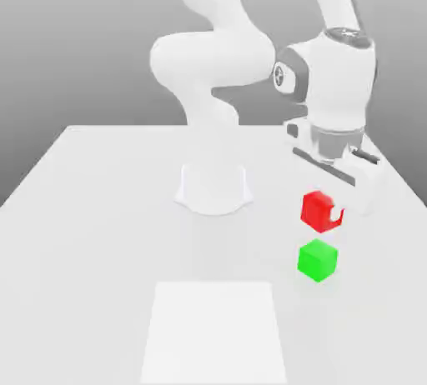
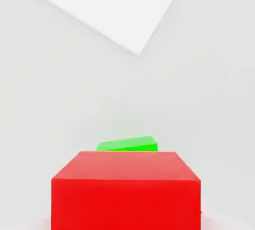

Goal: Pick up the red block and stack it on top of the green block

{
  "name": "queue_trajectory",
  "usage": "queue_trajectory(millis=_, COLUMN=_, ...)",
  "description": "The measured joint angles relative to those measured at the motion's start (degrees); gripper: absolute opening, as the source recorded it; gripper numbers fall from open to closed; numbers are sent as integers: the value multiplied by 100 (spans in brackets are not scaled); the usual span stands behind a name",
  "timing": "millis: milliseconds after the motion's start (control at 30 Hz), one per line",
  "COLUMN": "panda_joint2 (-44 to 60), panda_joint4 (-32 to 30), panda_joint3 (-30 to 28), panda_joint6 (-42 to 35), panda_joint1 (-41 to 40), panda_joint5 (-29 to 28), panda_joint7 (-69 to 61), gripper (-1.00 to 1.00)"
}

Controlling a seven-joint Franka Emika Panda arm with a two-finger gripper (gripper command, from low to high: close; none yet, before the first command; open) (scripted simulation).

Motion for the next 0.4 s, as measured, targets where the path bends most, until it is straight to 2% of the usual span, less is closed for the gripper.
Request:
queue_trajectory(millis=267, panda_joint2=982, panda_joint4=29, panda_joint3=567, panda_joint6=801, panda_joint1=-1016, panda_joint5=-1593, panda_joint7=1107, gripper=-100)
queue_trajectory(millis=333, panda_joint2=1207, panda_joint4=28, panda_joint3=586, panda_joint6=1042, panda_joint1=-1094, panda_joint5=-1832, panda_joint7=1272, gripper=-100)
queue_trajectory(millis=400, panda_joint2=1403, panda_joint4=17, panda_joint3=605, panda_joint6=1303, panda_joint1=-1097, panda_joint5=-1845, panda_joint7=1283, gripper=-100)
